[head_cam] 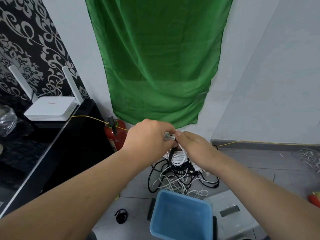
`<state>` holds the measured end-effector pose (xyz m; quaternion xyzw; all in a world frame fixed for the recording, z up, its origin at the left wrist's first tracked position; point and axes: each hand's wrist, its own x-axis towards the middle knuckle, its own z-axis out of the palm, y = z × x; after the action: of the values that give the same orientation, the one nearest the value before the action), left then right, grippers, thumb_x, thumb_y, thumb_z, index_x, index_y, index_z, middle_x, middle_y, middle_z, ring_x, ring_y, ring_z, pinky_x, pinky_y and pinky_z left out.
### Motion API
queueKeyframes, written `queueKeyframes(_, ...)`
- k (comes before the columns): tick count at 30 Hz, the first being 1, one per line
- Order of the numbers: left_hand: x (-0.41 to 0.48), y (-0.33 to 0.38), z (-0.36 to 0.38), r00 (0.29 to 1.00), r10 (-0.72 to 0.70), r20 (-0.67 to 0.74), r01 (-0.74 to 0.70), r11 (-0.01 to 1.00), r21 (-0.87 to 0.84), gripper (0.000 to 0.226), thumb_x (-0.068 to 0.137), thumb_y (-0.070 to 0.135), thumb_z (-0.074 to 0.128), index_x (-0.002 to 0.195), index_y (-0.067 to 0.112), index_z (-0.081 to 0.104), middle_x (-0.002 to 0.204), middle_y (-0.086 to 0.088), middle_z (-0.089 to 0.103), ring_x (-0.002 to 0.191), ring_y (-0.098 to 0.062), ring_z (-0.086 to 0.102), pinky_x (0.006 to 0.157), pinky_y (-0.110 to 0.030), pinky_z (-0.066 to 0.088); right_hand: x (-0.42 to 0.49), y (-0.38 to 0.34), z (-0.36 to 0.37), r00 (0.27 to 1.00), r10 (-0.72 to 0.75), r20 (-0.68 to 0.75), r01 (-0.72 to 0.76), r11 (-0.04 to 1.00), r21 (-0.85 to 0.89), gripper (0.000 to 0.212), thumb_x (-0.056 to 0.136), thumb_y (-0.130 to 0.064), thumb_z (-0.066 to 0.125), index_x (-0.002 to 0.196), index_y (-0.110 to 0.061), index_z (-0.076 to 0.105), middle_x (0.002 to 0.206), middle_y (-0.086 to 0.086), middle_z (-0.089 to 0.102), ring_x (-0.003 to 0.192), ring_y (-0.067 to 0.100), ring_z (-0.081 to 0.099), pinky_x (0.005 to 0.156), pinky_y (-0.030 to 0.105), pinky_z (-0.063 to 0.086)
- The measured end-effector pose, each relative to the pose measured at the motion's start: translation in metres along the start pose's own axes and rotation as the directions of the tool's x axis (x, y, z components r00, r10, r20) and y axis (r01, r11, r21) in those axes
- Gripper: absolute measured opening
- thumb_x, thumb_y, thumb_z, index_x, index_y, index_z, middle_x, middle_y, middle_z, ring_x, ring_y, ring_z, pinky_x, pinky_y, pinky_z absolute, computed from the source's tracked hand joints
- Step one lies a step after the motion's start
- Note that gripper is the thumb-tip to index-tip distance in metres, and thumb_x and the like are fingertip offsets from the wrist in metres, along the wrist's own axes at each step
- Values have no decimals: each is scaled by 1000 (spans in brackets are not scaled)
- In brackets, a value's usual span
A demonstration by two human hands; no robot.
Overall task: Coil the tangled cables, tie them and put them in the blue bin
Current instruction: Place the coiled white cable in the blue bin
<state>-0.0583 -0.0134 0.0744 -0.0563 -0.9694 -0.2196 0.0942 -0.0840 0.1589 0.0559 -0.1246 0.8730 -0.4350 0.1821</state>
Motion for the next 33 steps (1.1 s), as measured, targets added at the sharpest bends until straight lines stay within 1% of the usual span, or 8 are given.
queueKeyframes(5, 4, -7, 3, 955, 298, 4, -296, 947, 128, 31, 78, 36, 81, 107, 27, 73, 106, 9, 61, 95, -18, 56, 78, -41, 52, -3, -1, 2, 997, -27, 68, 31, 997, -66, 48, 110, -45, 30, 102, -14, 65, 104, 0, 69, 102, 19, 61, 82, 19, 42)
queueKeyframes(11, 4, -6, 3, 912, 250, 326, -278, 960, 42, 32, 87, 30, 69, 119, 31, 65, 100, 5, 73, 93, -20, 67, 79, -39, 54, -6, 0, 10, 981, -64, 185, 96, 981, -170, 49, 109, -46, 31, 105, -13, 68, 105, 8, 72, 101, 21, 65, 99, 45, 48)
queueKeyframes(15, 6, -7, -1, 902, 249, 352, -287, 956, 61, 25, 86, 27, 65, 111, 30, 69, 98, 6, 72, 92, -19, 66, 78, -38, 54, -6, -5, 6, 984, 7, 177, 20, 988, -154, 58, 106, -51, 37, 90, -2, 63, 80, 7, 64, 69, 15, 54, 69, 35, 43)
queueKeyframes(18, 4, -9, -1, 899, 241, 365, -286, 955, 74, 24, 79, 24, 67, 103, 28, 69, 92, 5, 70, 87, -21, 65, 74, -36, 53, -5, -6, 3, 974, 92, 209, -62, 988, -144, 54, 103, -57, 42, 75, -16, 64, 58, -6, 51, 53, 10, 45, 55, 29, 34)
queueKeyframes(24, 1, -15, 0, 912, 259, 319, -270, 963, -8, 22, 80, 29, 74, 100, 25, 67, 92, 8, 69, 84, -16, 63, 73, -37, 53, -1, 2, 1, 936, 156, 316, -198, 975, 104, 52, 103, -53, 45, 80, -14, 71, 48, -19, 56, 41, -5, 45, 60, 24, 29)
queueKeyframes(26, 1, -14, 0, 918, 263, 297, -274, 962, -6, 23, 81, 33, 75, 100, 24, 66, 92, 8, 68, 85, -16, 62, 72, -35, 51, 1, 3, 3, 912, 174, 372, -244, 958, 149, 58, 98, -60, 50, 85, -9, 73, 56, -17, 61, 50, -3, 52, 63, 23, 31)
queueKeyframes(29, 0, -14, 1, 936, 266, 232, -268, 963, -24, 24, 82, 32, 77, 100, 23, 64, 89, 10, 64, 82, -15, 60, 70, -33, 47, 4, 6, 5, 878, 209, 430, -364, 876, 317, 64, 78, -66, 68, 100, -6, 76, 91, 5, 70, 83, 22, 56, 62, 29, 42)
queueKeyframes(33, -2, -13, 3, 949, 299, 104, -295, 954, -55, 17, 82, 20, 74, 95, 20, 63, 84, 11, 59, 76, -12, 56, 66, -28, 40, 6, 7, 0, 891, 197, 408, -379, 818, 433, 71, 69, -61, 78, 115, -7, 74, 99, 7, 71, 91, 24, 56, 64, 29, 45)
